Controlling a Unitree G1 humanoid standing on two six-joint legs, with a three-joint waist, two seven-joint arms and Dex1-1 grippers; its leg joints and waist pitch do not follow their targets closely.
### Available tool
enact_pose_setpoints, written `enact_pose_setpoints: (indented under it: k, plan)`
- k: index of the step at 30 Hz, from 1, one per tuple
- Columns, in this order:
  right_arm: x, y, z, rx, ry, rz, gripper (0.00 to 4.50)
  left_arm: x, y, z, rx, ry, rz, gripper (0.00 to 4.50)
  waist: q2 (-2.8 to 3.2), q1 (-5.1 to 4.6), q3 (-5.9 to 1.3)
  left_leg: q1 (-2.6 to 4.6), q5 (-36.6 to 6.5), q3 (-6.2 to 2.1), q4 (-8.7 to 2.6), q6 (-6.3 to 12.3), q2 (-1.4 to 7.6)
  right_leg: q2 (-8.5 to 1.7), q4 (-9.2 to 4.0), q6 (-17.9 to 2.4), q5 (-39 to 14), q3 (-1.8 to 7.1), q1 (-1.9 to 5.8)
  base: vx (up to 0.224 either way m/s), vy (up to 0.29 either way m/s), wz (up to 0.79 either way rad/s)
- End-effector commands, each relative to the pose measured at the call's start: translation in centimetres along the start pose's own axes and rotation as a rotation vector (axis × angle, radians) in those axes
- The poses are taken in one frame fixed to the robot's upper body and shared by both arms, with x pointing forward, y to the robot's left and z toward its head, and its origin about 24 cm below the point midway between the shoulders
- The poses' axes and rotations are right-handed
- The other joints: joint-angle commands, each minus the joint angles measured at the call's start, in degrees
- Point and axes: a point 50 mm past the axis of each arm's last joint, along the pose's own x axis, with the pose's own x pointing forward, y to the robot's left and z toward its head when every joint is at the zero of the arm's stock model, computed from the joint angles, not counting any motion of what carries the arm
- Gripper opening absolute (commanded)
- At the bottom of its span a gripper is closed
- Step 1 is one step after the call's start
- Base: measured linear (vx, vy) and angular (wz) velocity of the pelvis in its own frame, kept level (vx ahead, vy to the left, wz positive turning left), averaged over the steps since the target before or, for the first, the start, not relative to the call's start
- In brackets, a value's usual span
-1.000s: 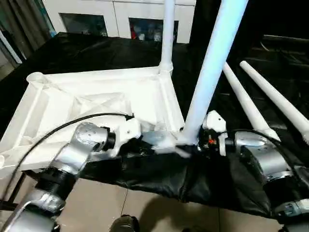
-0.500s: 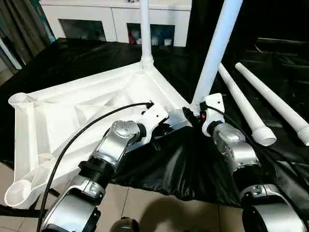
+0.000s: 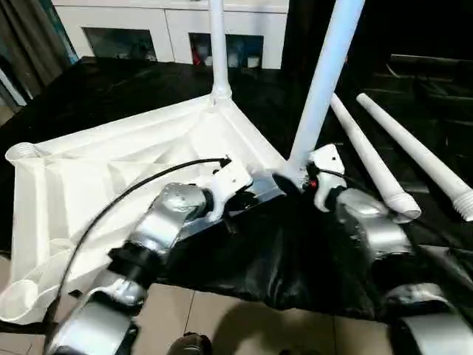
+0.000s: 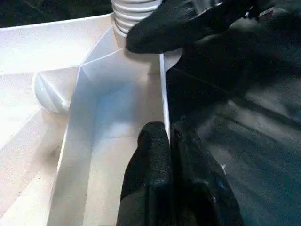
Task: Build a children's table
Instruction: Rotate leg to tighten
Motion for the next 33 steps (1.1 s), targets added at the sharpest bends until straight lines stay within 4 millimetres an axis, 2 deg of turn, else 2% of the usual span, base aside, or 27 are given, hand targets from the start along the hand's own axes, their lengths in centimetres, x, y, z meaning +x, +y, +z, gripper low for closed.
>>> enact_pose_setpoints:
  k: [1, 3, 5, 7, 11, 18, 24, 33]
  plan:
    - [-0.2, 1.4, 0.3, -0.057, -0.015, 0.178, 3.88, -0.6, -0.7, 0.5, 0.054, -0.050, -0.109, 0.00, -0.54, 0.20, -4.65, 1.26, -6.8, -1.29, -3.19, 5.56, 3.14, -4.88, -3.64, -14.9, 4.8, 2.28, 2.55, 0.000, 0.000, 0.00]
    - [-0.6, 1.5, 0.3, -0.067, -0.013, 0.222, 3.88, -1.0, -0.7, 0.4, 0.051, -0.055, -0.132, 0.00, -0.42, 0.32, -4.69, 1.23, -6.5, -1.20, -3.08, 6.35, 3.29, -4.83, -3.42, -15.6, 5.4, 2.18, 2.40, 0.000, 0.000, 0.00]
    - [-1.0, 1.5, 0.3, -0.077, -0.012, 0.262, 3.88, -1.4, -0.8, 0.3, 0.060, -0.062, -0.161, 0.00, -0.38, 0.44, -4.68, 1.29, -7.2, -1.25, -3.10, 6.31, 3.46, -4.85, -3.44, -15.7, 4.2, 2.16, 2.36, 0.000, 0.000, 0.00]
    - [-2.3, 1.6, 0.2, -0.101, 0.010, 0.379, 3.88, -2.8, -0.7, -0.2, 0.076, -0.055, -0.230, 0.00, -0.39, 0.51, -4.57, 1.45, -8.8, -1.24, -3.25, 5.89, 3.44, -4.78, -3.71, -15.6, 1.5, 2.11, 2.31, 0.000, 0.000, 0.00]
    - [-3.6, 1.6, -0.1, -0.129, 0.052, 0.500, 3.88, -4.3, -0.2, -0.6, 0.089, -0.045, -0.275, 0.00, -0.32, 0.59, -4.52, 1.45, -9.2, -1.21, -3.33, 5.50, 3.54, -4.78, -3.64, -15.8, 0.4, 2.20, 2.13, 0.000, 0.000, 0.00]
    - [-4.9, 1.7, -0.2, -0.125, 0.107, 0.652, 3.88, -6.0, 0.6, -0.5, 0.119, -0.024, -0.324, 0.00, -0.29, 0.86, -4.70, 1.44, -7.7, -1.21, -3.06, 6.20, 3.49, -4.75, -3.32, -16.3, 2.1, 2.15, 2.17, 0.000, 0.000, 0.00]
    - [-5.0, 1.6, -0.1, -0.129, 0.120, 0.687, 3.45, -6.2, 0.3, -0.5, 0.130, -0.020, -0.375, 0.00, -0.33, 1.19, -4.84, 1.43, -6.9, -1.17, -2.82, 6.60, 3.49, -4.78, -3.15, -16.9, 3.2, 2.12, 2.07, 0.000, 0.000, 0.00]
    - [-4.4, 2.6, 0.3, -0.127, 0.082, 0.698, 3.45, -5.4, -0.6, -0.5, 0.130, -0.031, -0.411, 0.00, -0.22, 1.62, -5.05, 1.32, -5.9, -1.22, -2.47, 6.96, 3.52, -4.73, -2.75, -17.0, 4.7, 2.02, 1.89, 0.000, 0.000, 0.00]
